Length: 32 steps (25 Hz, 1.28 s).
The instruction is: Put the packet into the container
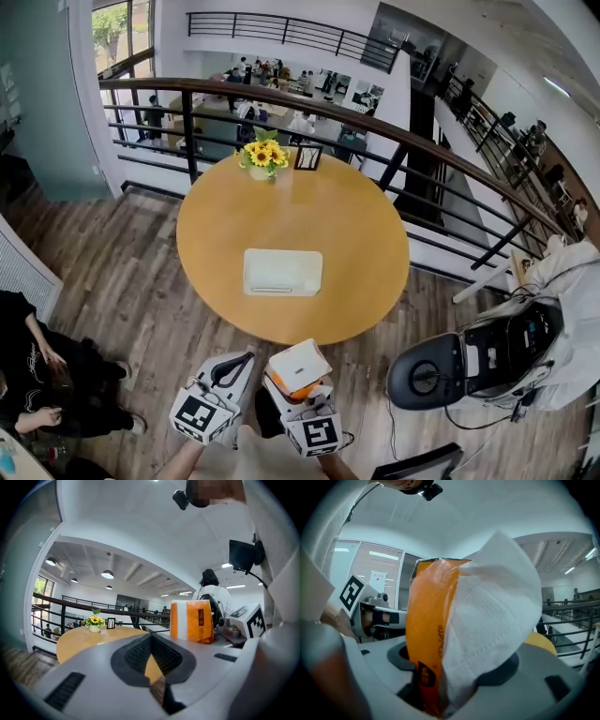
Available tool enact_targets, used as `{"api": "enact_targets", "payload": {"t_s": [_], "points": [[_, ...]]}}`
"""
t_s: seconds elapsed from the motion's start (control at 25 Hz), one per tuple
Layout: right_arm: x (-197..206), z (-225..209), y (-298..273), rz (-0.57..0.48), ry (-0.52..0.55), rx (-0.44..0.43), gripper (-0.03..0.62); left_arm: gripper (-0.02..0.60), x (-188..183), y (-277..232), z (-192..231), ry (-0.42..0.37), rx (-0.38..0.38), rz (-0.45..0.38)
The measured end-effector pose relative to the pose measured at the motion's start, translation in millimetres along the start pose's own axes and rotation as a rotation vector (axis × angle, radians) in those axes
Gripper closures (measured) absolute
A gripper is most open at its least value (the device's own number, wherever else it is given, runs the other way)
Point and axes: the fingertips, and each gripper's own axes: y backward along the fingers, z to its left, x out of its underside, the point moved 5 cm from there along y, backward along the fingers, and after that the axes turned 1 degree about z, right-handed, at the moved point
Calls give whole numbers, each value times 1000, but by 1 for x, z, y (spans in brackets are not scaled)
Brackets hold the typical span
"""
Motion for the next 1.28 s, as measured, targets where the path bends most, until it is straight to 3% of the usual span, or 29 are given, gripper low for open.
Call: {"api": "enact_targets", "payload": {"t_s": [0.52, 0.72, 0.88, 1.28], "points": [[-30, -90, -86, -17, -21, -31, 255, 577, -39, -105, 59, -25, -23, 9], [-25, -111, -98, -38, -1, -48, 255, 577, -39, -128, 66, -53, -34, 7], [-57, -130, -109, -58, 17, -58, 255, 577, -67, -139, 74, -43, -55, 11], [-60, -153, -161, 21, -2, -124, 255, 575, -67, -161, 116, 11, -132, 41]]}}
